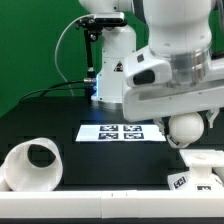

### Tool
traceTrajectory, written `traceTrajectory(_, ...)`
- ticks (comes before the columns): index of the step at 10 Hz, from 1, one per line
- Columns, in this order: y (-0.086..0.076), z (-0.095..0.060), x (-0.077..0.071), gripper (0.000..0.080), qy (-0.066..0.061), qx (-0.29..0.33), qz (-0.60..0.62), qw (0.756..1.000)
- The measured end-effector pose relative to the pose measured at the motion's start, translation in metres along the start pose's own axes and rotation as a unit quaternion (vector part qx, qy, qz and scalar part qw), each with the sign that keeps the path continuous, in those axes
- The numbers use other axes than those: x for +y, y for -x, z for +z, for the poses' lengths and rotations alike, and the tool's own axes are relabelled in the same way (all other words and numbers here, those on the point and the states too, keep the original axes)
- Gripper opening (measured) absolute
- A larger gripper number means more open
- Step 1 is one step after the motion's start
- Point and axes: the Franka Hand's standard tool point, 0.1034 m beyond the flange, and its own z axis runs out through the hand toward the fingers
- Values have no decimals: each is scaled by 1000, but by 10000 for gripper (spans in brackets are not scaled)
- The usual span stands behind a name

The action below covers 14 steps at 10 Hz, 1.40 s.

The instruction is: Assemble lamp

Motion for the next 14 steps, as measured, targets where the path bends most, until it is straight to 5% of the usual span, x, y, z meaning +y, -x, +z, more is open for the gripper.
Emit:
traceTrajectory(1,-3,-24,1,574,-10,21,-6,1000)
traceTrajectory(3,-19,-74,-1,574,-5,120,-18,993)
traceTrajectory(8,-32,-77,1,574,14,265,-19,964)
traceTrajectory(11,-54,-116,-25,576,11,364,-34,931)
traceTrajectory(14,-50,-103,-19,576,17,392,-36,919)
